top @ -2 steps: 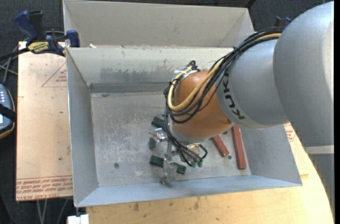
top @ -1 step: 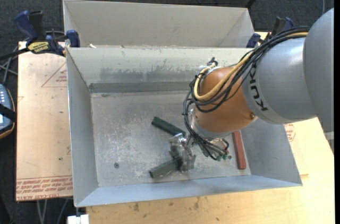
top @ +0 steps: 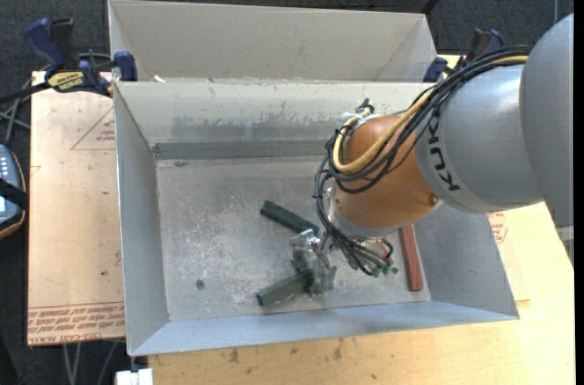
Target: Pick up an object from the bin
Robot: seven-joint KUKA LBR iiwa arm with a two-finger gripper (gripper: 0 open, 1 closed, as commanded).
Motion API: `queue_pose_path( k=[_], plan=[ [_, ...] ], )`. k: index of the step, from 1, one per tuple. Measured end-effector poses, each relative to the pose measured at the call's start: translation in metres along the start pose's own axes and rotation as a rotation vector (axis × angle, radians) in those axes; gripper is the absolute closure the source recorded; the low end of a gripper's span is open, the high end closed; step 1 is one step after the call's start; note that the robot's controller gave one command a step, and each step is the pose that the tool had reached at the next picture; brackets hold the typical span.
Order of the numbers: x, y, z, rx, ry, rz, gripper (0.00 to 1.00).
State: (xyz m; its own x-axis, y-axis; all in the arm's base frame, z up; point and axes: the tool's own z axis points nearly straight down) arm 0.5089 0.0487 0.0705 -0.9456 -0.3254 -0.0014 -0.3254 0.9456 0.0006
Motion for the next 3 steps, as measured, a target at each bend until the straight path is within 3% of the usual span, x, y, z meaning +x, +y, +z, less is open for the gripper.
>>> queue_pose_path(
  k=[1,2,3],
  plan=[
    [-0.019,-0.034,-0.103,0.000,-0.001,0.016,1.00],
    [-0.019,-0.034,-0.103,0.000,-0.001,0.016,1.00],
    [-0.011,-0.028,-0.148,-0.003,0.007,0.016,1.00]
  ],
)
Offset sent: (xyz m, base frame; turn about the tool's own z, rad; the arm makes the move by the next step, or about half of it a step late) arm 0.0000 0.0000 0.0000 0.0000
